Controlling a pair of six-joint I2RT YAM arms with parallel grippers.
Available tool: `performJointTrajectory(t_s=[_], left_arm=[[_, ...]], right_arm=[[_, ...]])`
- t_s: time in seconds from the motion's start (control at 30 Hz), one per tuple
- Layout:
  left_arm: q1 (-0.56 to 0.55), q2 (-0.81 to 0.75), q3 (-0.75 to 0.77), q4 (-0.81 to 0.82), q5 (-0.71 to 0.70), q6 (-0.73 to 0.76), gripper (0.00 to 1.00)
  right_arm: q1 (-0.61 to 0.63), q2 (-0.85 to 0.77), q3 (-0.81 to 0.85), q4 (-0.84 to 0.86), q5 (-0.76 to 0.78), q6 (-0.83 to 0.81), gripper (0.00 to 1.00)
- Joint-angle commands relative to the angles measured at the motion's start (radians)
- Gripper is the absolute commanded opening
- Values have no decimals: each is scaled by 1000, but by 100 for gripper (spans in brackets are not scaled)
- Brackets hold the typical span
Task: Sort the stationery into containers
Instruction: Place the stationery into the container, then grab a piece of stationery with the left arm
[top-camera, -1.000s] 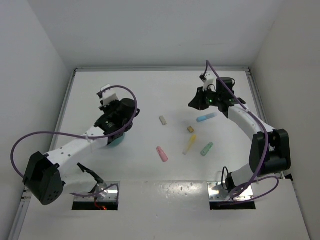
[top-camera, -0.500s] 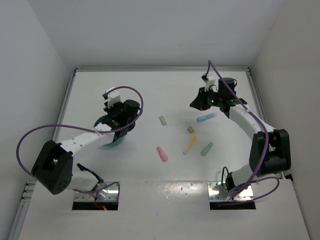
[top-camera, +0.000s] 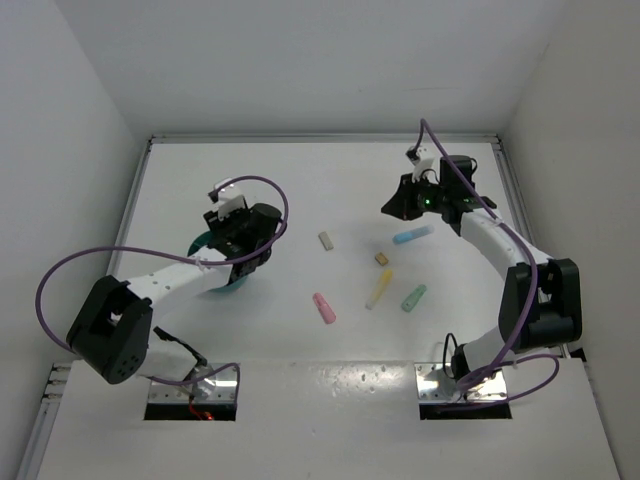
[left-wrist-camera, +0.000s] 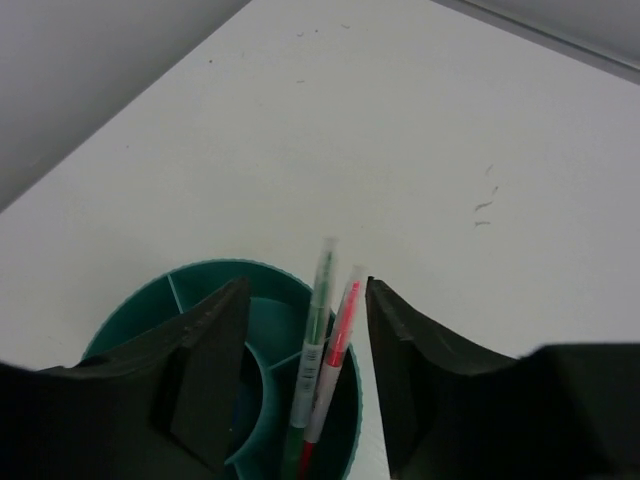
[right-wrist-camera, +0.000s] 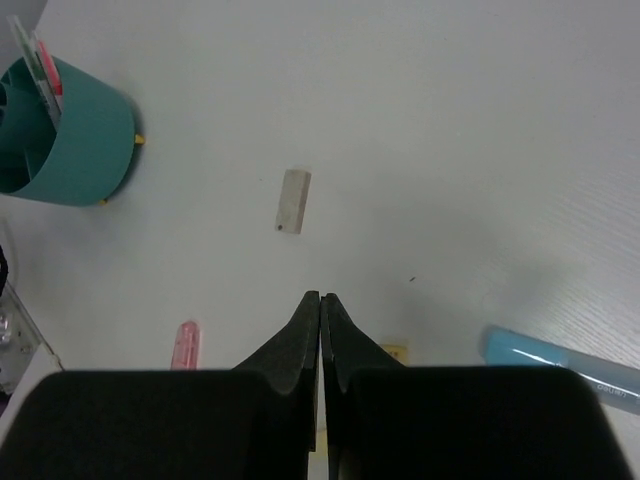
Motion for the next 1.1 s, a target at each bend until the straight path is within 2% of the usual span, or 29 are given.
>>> performJointTrajectory(t_s=[0.0,0.07,0.17,0.2,0.23,0.3,0.33,0.37,0.4,0.43,0.47,0.5,0.53,0.57,0.6,0.63,0.67,0.73,0.8,0.83,0.87,0.93,0.97,1.07], left_arm=[[8,-17,-6,17,-3,-18,57],[8,-28,-6,17,-3,-18,59],[-1,-76,6,17,8,4,60],[-15,-94,15,17,8,26,59],[-24,-114,41,17,8,40,56],[-71,-181,78,17,8,103,10],[-84,-201,124,17,46,134,0],[-96,-220,144,17,144,161,0],[-105,-235,164,17,228,187,0],[-105,-246,181,-6,332,207,0],[-105,-246,222,-31,526,197,0],[-105,-222,251,-72,612,176,7],[-105,-144,286,-173,684,125,21],[-105,-95,355,-222,777,102,38],[-119,-47,383,-262,807,74,61],[-137,-4,400,-291,827,47,66],[-148,62,400,-301,845,0,70],[-168,123,411,-290,858,-60,73],[-168,183,447,-290,872,-152,73],[-168,235,460,-302,872,-186,69],[-168,258,474,-312,872,-228,68],[-177,312,506,-312,872,-257,68],[-177,334,523,-343,872,-297,66],[-187,436,624,-422,847,-320,63]], right_arm=[[-14,-7,-3,37,-33,-1,1],[-14,-7,-3,37,-33,-1,5],[-14,-7,20,16,-46,-28,26],[-14,6,33,-24,-46,-43,41],[-14,23,46,-47,-37,-59,47],[-14,43,89,-114,-6,-108,53],[-14,52,102,-136,56,-129,55],[-14,72,126,-154,89,-167,53],[-14,86,137,-188,120,-188,40],[-14,98,164,-205,194,-205,0],[-14,123,177,-220,219,-224,0],[-14,134,188,-236,238,-238,0],[-14,143,198,-250,270,-238,1],[-14,143,207,-260,279,-251,15],[-14,152,208,-260,296,-251,29],[-5,152,208,-260,296,-251,44],[-5,152,208,-260,307,-251,47],[-5,152,208,-260,307,-251,49],[-5,163,208,-282,292,-261,43],[-5,163,221,-293,292,-261,36],[-5,163,230,-312,292,-261,20],[-5,163,231,-326,267,-283,11],[-5,163,231,-326,267,-283,11],[-5,140,209,-316,293,-294,25]])
